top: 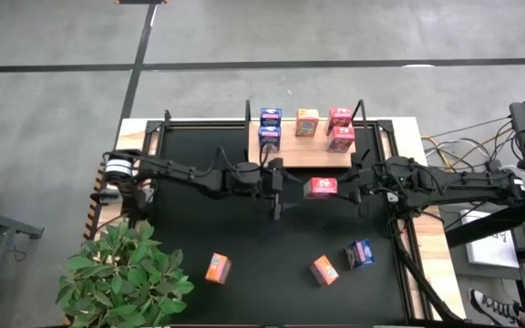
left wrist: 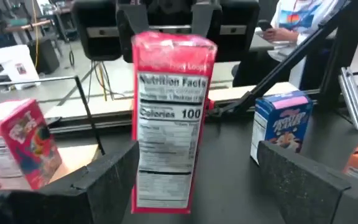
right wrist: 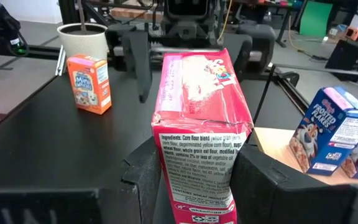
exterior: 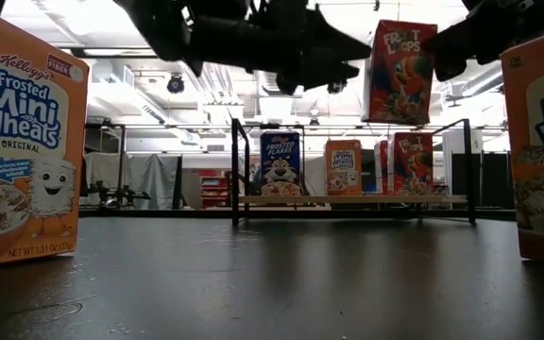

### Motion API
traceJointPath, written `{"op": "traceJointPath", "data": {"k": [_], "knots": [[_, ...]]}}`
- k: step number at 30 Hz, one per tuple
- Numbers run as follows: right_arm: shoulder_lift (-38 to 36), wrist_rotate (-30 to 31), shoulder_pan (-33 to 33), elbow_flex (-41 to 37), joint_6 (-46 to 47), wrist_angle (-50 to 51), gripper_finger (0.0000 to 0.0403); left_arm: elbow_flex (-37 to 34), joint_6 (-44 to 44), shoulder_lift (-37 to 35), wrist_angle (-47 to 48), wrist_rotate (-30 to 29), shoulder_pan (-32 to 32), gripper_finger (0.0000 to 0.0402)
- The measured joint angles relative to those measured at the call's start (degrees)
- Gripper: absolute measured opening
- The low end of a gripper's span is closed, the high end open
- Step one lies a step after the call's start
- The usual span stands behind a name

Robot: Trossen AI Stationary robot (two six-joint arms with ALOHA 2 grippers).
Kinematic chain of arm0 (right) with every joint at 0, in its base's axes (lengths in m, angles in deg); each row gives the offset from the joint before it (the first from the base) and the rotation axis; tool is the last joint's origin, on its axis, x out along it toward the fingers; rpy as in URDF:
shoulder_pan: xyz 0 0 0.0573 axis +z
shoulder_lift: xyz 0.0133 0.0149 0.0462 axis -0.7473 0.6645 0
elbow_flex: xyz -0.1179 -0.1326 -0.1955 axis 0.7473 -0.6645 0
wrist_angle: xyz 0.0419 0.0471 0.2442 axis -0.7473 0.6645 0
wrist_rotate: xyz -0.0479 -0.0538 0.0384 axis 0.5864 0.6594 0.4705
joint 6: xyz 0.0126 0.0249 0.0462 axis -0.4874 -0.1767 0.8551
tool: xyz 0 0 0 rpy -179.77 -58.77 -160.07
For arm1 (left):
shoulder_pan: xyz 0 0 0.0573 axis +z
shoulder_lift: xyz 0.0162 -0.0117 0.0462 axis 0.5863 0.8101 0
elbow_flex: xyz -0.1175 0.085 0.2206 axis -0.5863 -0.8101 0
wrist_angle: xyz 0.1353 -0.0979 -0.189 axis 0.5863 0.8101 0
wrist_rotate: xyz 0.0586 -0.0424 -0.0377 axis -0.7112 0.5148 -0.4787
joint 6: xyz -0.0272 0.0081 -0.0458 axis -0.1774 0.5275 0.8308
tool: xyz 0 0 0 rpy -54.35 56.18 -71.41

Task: Stack cereal on shelf
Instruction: Put the red cereal box on the shelf aligned with the other red cereal box

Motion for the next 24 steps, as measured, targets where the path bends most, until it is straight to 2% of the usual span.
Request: {"op": "traceJointPath", "data": {"k": [13,17,24], "knots": [[0.03,0.0,0.02,-0.04,-0.72,-1.86,0.0149,-0.02,2.56,8.22,-13.32,-1.86,2.47,0.0309],[0.05,0.0,0.02,-0.04,-0.89,-1.92,0.0152,0.67,2.96,10.05,-14.02,-1.03,2.53,0.0307],[0.05,0.0,0.02,-0.04,-0.82,-2.65,0.0152,1.12,3.18,10.71,-13.91,0.08,2.48,0.0266]]}}
